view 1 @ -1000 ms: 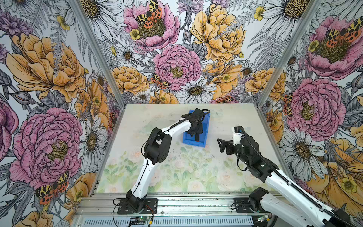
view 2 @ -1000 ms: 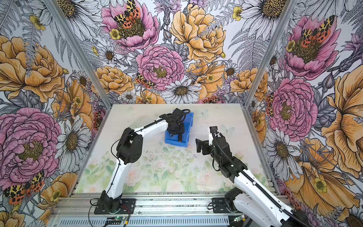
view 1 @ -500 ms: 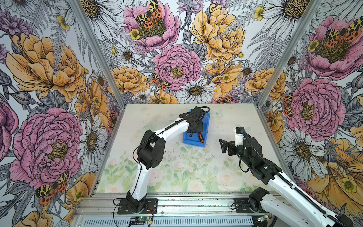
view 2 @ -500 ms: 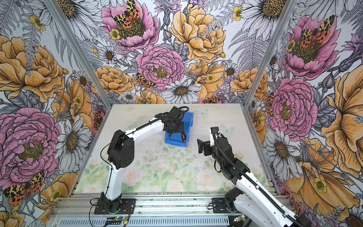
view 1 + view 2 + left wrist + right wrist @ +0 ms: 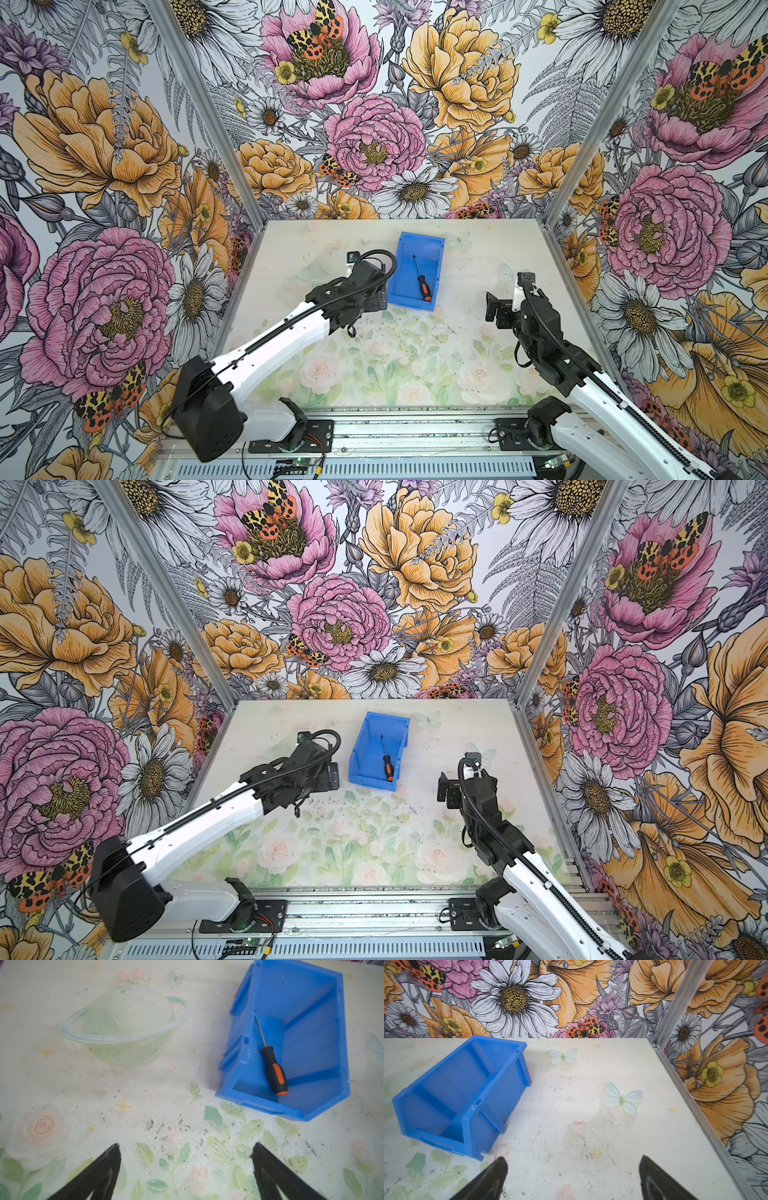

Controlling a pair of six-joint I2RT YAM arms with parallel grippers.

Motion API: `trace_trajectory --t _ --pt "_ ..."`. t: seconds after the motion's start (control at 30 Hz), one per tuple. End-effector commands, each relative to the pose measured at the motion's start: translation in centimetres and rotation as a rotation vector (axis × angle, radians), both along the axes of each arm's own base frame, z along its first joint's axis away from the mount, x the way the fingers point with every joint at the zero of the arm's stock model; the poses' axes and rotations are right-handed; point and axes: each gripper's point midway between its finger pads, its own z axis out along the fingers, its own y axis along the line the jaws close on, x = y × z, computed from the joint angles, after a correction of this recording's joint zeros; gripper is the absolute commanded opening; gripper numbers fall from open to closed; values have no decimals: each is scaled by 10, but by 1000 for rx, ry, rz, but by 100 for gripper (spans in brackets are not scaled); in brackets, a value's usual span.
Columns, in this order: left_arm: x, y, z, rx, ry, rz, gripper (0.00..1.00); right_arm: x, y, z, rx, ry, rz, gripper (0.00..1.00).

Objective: Put the screwdriver in the bin

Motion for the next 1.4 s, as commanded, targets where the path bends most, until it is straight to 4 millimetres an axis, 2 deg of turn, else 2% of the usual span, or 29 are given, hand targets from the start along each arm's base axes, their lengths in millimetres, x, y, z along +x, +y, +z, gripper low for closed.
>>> trace_trajectory --t 0.0,0.13,0.2,0.3,0.4,0.6,0.73,0.87,1.07,1.37 --pt "-2 51 16 16 -101 117 99 -2 -23 -10 -74 21 -96 99" --pt "-15 105 14 115 -182 246 99 -4 -32 -28 -133 64 -120 100" --pt "-24 126 10 179 -241 312 99 -5 -39 -40 -167 102 -144 99" --pt "-24 123 3 212 -304 169 99 -2 -46 -46 -170 118 -165 99" --pt "-21 127 1 233 -368 110 99 -1 -55 -51 -169 128 -204 100" --pt "-34 146 -30 272 -397 127 99 -1 -68 -63 -164 102 -244 99" --pt "-36 143 -35 250 -501 98 99 5 -73 -75 -143 97 -250 99" --pt "-31 154 -39 238 -473 144 99 13 -78 -79 -163 93 -249 99" --pt "-14 161 -40 181 -484 158 99 27 -83 -75 -140 44 -244 100" --pt "29 162 -39 173 -530 128 99 72 -85 -74 -95 10 -236 100"
